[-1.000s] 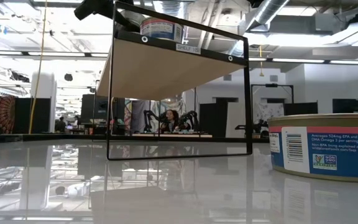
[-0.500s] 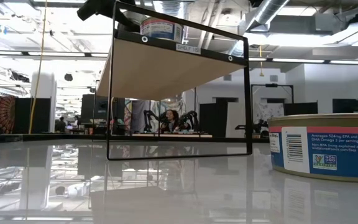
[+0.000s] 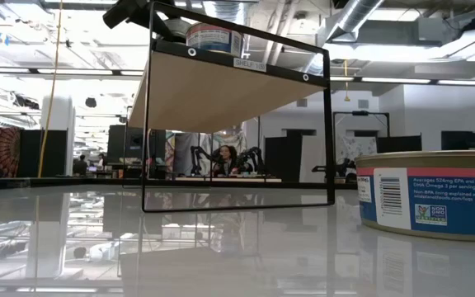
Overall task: Stack canned seafood by type on shelf
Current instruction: Stack the green tuna can on top of the other green tuna can on the shelf, then stack the blue tuna can on top of the other blue tuna can on the shelf
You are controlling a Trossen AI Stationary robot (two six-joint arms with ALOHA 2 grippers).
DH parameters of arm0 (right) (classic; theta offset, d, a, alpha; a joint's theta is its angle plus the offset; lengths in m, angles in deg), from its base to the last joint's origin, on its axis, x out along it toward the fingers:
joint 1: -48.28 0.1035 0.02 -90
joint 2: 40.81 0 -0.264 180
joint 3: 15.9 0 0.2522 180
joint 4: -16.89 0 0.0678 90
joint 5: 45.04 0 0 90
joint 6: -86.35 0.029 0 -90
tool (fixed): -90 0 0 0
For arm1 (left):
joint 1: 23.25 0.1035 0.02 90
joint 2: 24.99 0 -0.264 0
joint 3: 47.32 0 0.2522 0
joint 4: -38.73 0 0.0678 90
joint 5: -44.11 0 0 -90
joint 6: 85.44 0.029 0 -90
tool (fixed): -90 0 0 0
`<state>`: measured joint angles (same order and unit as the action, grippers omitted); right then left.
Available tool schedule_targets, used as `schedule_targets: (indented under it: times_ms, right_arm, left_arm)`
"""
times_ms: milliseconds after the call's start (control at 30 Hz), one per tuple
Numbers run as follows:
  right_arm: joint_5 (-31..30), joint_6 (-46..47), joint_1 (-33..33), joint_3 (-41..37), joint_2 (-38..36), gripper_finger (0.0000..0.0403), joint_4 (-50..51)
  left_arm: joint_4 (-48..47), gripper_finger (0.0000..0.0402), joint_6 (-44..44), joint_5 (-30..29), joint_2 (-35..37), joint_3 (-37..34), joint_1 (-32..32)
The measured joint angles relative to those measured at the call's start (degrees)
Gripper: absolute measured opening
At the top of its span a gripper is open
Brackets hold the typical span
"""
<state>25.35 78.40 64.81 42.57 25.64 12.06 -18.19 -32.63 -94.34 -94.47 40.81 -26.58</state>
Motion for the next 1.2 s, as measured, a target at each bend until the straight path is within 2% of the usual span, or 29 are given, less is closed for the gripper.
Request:
schedule_targets:
  times_ms: [533, 667, 833, 900, 967, 1067, 1200]
  right_arm:
    - [0.02, 0.44, 0.40, 0.00, 0.00, 0.0291, -0.31]
    - [0.02, 0.56, 0.51, 0.00, -0.02, 0.0291, 0.27]
    - [0.02, 1.79, 1.81, 0.00, -0.58, 0.0291, 1.99]
    - [0.02, 4.40, 2.39, 0.14, -1.14, 0.0291, 4.03]
    - [0.04, 8.75, 3.06, 1.67, -1.42, 0.0291, 10.66]
    - [-1.49, 15.96, 4.93, 4.47, -1.02, 0.0291, 20.40]
    - [-3.13, 21.18, 7.09, 6.27, 1.47, 0.0291, 25.46]
  left_arm:
    - [0.16, 0.0195, -1.91, -0.73, 0.00, 0.00, -0.57]
    - [0.43, 0.0195, -0.99, -1.46, 0.00, 0.00, -3.36]
    - [2.52, 0.0192, -0.32, -7.15, 0.22, 0.00, -8.87]
    - [2.97, 0.0188, -3.97, -6.88, 0.26, 0.00, -12.69]
    - [2.88, 0.0185, -10.20, -4.51, -0.14, 0.00, -16.81]
    - [2.88, 0.0182, -21.48, 1.27, -0.98, 0.00, -22.37]
    - [3.85, 0.0181, -38.21, 11.13, -0.94, 0.00, -27.25]
